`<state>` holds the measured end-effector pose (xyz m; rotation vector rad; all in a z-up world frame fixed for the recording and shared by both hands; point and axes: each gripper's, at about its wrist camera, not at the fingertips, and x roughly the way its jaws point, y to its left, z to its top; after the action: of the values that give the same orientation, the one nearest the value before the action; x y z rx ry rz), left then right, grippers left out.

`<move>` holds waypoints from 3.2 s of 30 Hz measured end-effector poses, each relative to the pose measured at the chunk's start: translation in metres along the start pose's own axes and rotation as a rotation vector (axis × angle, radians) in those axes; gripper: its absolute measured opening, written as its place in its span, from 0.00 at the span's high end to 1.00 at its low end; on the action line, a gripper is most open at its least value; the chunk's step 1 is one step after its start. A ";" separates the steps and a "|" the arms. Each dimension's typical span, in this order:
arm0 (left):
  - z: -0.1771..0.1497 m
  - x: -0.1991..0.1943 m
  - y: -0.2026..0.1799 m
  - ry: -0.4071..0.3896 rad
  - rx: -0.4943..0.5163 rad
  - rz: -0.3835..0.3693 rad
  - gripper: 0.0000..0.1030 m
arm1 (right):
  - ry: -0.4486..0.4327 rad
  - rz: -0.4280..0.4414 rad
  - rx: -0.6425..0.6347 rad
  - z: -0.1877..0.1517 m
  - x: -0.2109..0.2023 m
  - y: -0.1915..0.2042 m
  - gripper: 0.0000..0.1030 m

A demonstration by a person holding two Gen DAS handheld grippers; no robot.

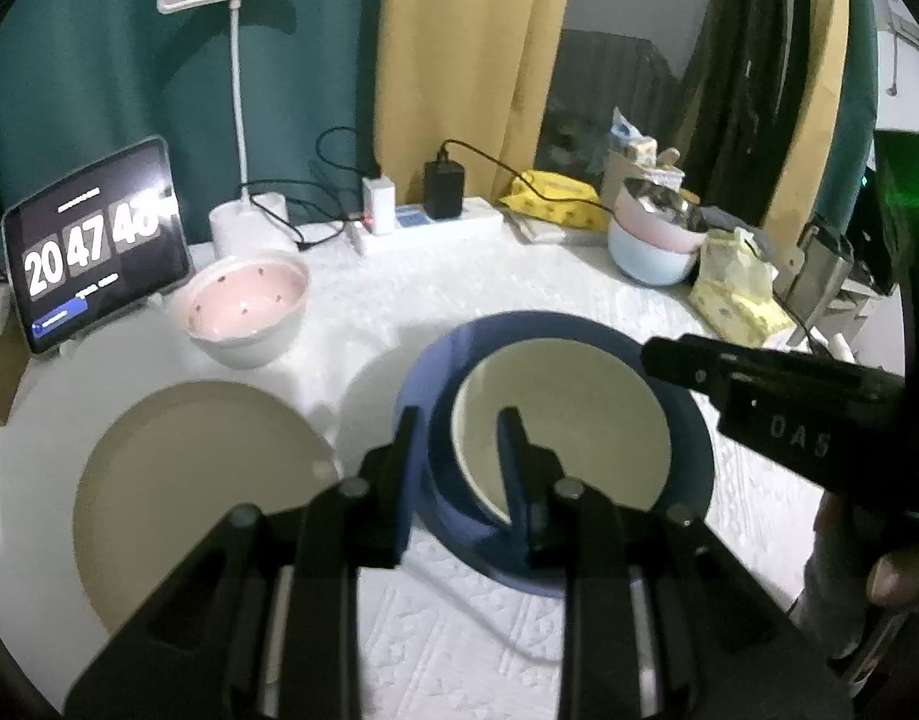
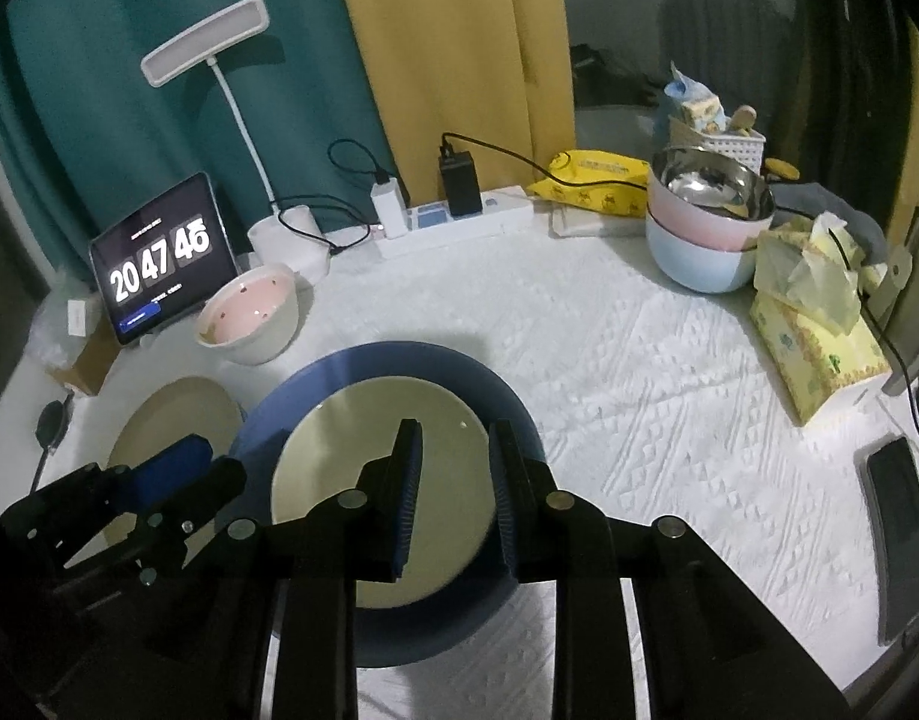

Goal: Organize plates and bowls

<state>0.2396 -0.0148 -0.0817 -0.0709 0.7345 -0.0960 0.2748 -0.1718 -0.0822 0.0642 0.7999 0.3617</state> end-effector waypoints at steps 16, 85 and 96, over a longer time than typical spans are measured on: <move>0.007 -0.012 0.036 -0.044 -0.042 0.011 0.74 | 0.000 0.005 -0.056 0.014 0.005 0.036 0.76; 0.073 0.070 0.206 -0.009 -0.185 0.107 0.72 | 0.160 0.061 -0.104 0.098 0.147 0.145 0.76; 0.070 0.109 0.213 0.101 -0.233 0.101 0.72 | 0.230 0.034 -0.036 0.097 0.189 0.153 0.69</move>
<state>0.3805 0.1866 -0.1237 -0.2525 0.8470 0.0832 0.4200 0.0439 -0.1155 0.0019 1.0206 0.4206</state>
